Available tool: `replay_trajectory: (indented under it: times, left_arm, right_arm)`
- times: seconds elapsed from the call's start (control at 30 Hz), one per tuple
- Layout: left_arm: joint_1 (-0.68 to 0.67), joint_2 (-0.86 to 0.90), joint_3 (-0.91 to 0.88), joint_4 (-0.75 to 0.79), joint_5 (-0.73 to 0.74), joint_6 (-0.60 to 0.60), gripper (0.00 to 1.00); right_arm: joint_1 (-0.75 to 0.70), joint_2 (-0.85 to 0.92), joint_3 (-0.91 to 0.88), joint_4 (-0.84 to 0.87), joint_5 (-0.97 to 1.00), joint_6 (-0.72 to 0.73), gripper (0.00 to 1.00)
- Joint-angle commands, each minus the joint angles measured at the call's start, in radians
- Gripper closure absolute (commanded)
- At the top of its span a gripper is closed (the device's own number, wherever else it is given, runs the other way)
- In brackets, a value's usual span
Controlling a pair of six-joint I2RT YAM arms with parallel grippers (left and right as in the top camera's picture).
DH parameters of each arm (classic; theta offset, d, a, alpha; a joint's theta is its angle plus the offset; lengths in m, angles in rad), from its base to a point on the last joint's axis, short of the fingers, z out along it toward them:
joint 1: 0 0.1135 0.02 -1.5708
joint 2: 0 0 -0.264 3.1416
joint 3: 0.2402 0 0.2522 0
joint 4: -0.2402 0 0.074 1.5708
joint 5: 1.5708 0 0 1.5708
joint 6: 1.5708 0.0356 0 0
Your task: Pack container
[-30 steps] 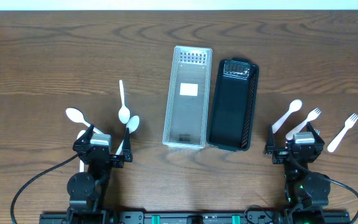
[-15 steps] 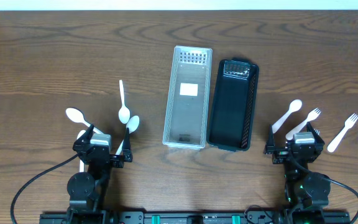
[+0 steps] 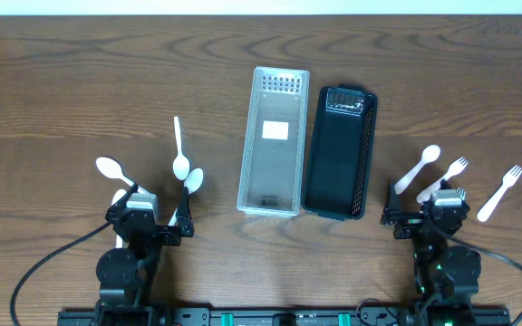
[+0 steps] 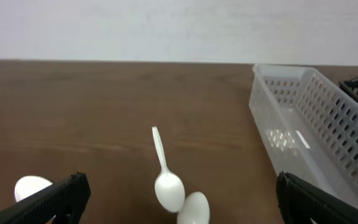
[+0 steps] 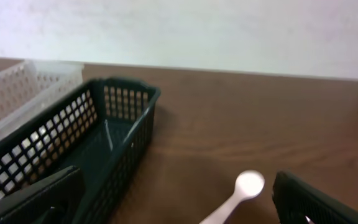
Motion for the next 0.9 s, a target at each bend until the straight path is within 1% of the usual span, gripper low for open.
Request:
replay_trajectory:
  times: [0.0, 0.1, 0.23, 0.3, 0.4, 0.47, 0.53, 0.57, 0.6, 0.67, 0.73, 0.8, 0.87]
  left_arm:
    - [0.003, 0.087, 0.163, -0.019, -0.030, -0.039, 0.02]
    - [0.003, 0.227, 0.313, -0.087, -0.078, -0.039, 0.02]
    - [0.003, 0.453, 0.534, -0.234, -0.134, -0.039, 0.02]
    - [0.003, 0.569, 0.648, -0.327, -0.170, -0.038, 0.02]
    - [0.003, 0.692, 0.773, -0.435, -0.175, -0.038, 0.02]
    - [0.003, 0.758, 0.835, -0.482, -0.174, -0.038, 0.02]
    - [0.003, 0.798, 0.859, -0.492, -0.174, -0.039, 0.02]
    - [0.003, 0.806, 0.859, -0.491, -0.174, -0.039, 0.02]
    - [0.003, 0.814, 0.859, -0.492, -0.174, -0.039, 0.02]
    - [0.003, 0.822, 0.859, -0.500, -0.174, -0.038, 0.02]
    - [0.003, 0.823, 0.859, -0.511, -0.174, -0.038, 0.02]
    - [0.003, 0.823, 0.859, -0.518, -0.174, -0.038, 0.02]
    - [0.003, 0.823, 0.859, -0.523, -0.174, -0.039, 0.02]
  right_arm:
    - [-0.018, 0.107, 0.150, -0.020, -0.018, 0.043, 0.01]
    - [-0.032, 0.282, 0.311, -0.090, -0.020, 0.046, 0.01]
    - [-0.054, 0.571, 0.575, -0.243, -0.041, 0.047, 0.01]
    - [-0.073, 0.739, 0.743, -0.379, -0.065, 0.062, 0.01]
    - [-0.103, 0.968, 0.974, -0.584, -0.094, 0.064, 0.01]
    - [-0.109, 1.117, 1.110, -0.689, -0.117, 0.064, 0.01]
    - [-0.109, 1.232, 1.200, -0.749, -0.116, 0.060, 0.01]
    - [-0.109, 1.268, 1.217, -0.755, -0.113, 0.047, 0.02]
    - [-0.109, 1.311, 1.229, -0.751, -0.114, 0.029, 0.22]
    - [-0.109, 1.387, 1.233, -0.726, -0.114, 0.029, 0.66]
    - [-0.108, 1.448, 1.233, -0.708, -0.114, 0.035, 0.83]
    - [-0.106, 1.515, 1.233, -0.684, -0.114, 0.035, 0.93]
    - [-0.107, 1.571, 1.233, -0.670, -0.114, 0.034, 0.96]
